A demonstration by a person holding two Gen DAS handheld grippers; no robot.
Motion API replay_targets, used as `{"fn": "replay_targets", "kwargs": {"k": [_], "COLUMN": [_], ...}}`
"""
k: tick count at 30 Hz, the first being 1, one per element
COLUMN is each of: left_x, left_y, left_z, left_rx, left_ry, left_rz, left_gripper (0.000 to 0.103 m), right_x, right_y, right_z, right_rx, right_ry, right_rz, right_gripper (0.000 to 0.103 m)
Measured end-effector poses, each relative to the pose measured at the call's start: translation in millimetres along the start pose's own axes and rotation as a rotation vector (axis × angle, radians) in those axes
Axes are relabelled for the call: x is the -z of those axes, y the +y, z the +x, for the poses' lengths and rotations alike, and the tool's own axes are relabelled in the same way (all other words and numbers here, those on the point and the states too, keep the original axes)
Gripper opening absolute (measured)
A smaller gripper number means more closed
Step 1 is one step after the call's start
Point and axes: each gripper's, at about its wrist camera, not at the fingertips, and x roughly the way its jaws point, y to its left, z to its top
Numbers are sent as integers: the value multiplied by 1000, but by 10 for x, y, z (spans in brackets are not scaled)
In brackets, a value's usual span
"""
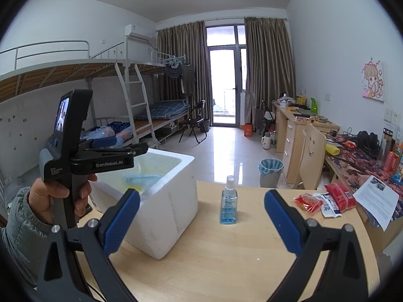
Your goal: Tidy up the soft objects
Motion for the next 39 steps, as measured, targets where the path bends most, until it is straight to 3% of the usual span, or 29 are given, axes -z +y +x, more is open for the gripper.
{"fn": "replay_targets", "kwargs": {"k": [3, 16, 39], "left_x": [-2, 32, 454], "left_y": [-6, 4, -153], "left_z": [-59, -487, -1909], "left_rx": [-2, -69, -71], "left_ry": [-12, -74, -202], "left_rz": [1, -10, -16], "left_gripper": [102, 102, 102], "right_x": [6, 16, 221], "right_y": [-2, 28, 448], "right_z": [2, -147, -1175], "right_rx": [-7, -26, -88], "right_ry": [0, -33, -143], "right_rz": [4, 6, -27], "right_gripper": [100, 101, 102]}}
